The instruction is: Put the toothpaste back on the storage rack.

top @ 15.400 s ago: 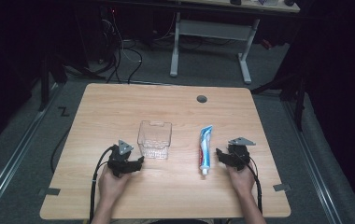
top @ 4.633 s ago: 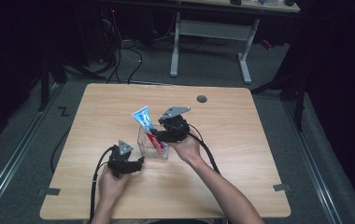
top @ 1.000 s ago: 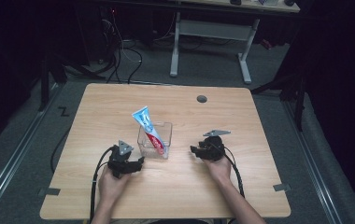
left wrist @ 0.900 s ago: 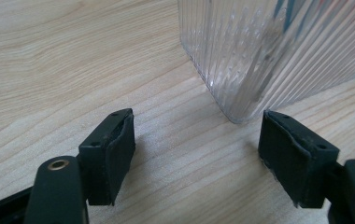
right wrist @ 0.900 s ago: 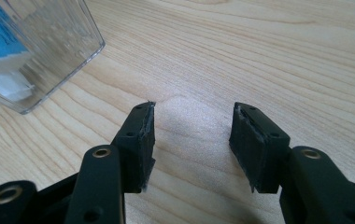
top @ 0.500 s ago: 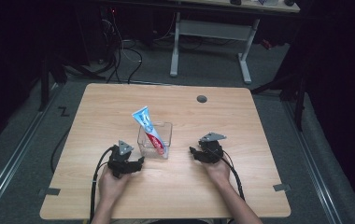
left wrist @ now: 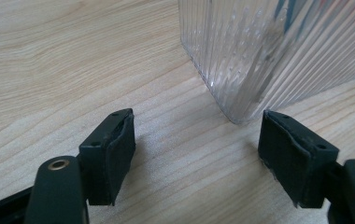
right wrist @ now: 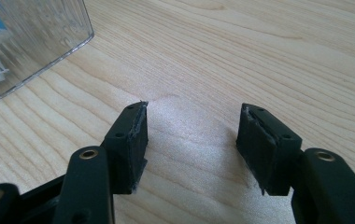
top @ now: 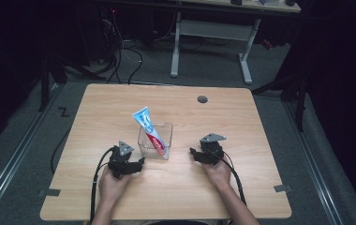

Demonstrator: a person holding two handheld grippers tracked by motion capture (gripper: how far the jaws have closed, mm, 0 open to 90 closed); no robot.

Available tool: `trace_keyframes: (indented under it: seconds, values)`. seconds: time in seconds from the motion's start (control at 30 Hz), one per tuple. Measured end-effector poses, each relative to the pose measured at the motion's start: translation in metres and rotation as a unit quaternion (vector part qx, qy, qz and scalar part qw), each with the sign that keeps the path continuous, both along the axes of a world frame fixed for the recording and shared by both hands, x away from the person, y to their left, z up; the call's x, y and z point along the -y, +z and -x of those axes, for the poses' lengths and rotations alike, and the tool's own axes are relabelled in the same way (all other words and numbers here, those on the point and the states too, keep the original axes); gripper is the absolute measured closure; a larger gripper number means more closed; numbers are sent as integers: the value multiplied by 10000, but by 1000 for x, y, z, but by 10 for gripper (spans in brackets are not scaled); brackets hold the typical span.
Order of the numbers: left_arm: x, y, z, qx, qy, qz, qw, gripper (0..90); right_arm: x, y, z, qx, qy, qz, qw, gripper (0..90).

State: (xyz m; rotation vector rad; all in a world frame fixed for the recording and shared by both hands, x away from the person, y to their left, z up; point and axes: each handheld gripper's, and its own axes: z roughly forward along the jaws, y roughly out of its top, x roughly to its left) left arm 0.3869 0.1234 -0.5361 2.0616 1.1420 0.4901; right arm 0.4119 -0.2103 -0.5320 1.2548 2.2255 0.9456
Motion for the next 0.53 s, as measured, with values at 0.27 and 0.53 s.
trace_keyframes:
  seconds: [0.27, 0.53]
  values:
    - [0, 0, 0, 1, 7, 9, 10000, 283, -1, 0, 1, -1, -32, 7, 10000, 427]
    - [0, 0, 0, 0, 7, 11, 10000, 284, 0, 0, 0, -1, -23, 1, 10000, 426]
